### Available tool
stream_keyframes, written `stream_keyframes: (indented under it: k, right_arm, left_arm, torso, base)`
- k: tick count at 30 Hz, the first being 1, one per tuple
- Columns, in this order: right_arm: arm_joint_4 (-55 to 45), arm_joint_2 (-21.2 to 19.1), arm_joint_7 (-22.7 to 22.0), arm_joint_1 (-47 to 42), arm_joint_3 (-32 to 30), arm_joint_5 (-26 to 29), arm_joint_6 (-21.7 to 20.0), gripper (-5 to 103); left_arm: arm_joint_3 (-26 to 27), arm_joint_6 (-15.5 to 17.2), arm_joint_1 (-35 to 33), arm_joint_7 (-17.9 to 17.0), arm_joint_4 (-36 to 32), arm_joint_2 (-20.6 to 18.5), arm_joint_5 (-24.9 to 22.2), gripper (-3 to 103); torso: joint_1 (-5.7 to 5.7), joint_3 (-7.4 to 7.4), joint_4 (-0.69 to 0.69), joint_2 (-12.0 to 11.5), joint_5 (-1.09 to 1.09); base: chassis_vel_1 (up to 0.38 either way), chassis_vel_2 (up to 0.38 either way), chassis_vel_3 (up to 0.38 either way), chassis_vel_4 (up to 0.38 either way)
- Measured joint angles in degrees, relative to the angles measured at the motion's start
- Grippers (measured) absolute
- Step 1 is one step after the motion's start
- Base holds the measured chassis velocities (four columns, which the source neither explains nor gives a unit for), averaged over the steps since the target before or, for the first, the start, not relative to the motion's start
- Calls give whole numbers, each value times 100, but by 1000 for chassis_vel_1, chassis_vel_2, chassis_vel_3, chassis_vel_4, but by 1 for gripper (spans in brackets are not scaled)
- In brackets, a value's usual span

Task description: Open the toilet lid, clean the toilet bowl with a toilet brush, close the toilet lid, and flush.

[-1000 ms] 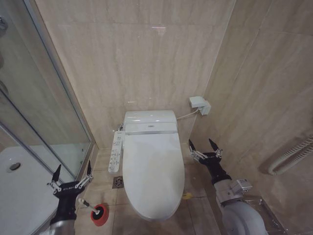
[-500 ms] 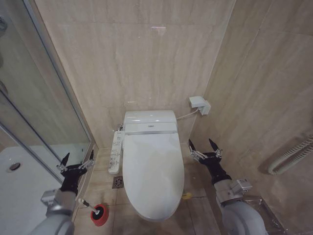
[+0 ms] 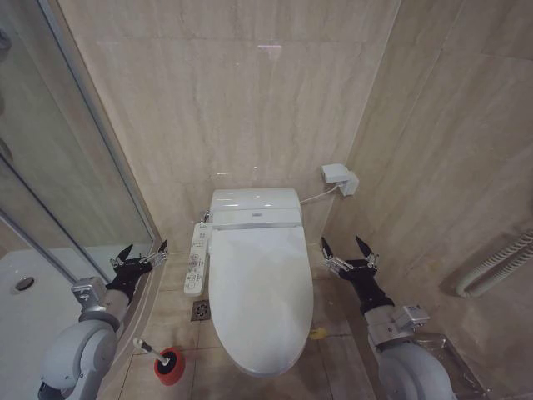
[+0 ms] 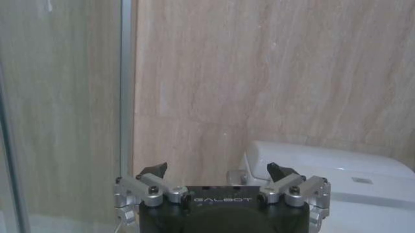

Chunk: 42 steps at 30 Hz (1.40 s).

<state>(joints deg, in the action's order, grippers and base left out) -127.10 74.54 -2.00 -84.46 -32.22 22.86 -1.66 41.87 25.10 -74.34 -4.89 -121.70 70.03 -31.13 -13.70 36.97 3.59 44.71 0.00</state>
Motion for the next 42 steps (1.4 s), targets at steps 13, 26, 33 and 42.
stream_keyframes:
  k: [13,26,33,42]
  right_arm:
    - [0,0,0,0,0,0,0,100]
    - [0,0,0,0,0,0,0,100]
    - [0,0,0,0,0,0,0,100]
    - [0,0,0,1,1,0,0,100]
  left_arm:
    - [15,-1391,-296,408,-134,84,372,100]
    - [34,-3393,-735,963,-344,211,938,100]
    - [39,-3878,-840,1098,-394,244,1076,100]
    - [36,-3901,-767,529,312,222,763,100]
  torso:
    - [0,0,1,0,0]
    - [0,-1,1,0,1]
    - [0,-1,1,0,1]
    - [0,0,1,1,-1]
  base:
    - [0,0,0,0]
    - [0,0,0,0]
    - [0,0,0,0]
    - [0,0,0,0]
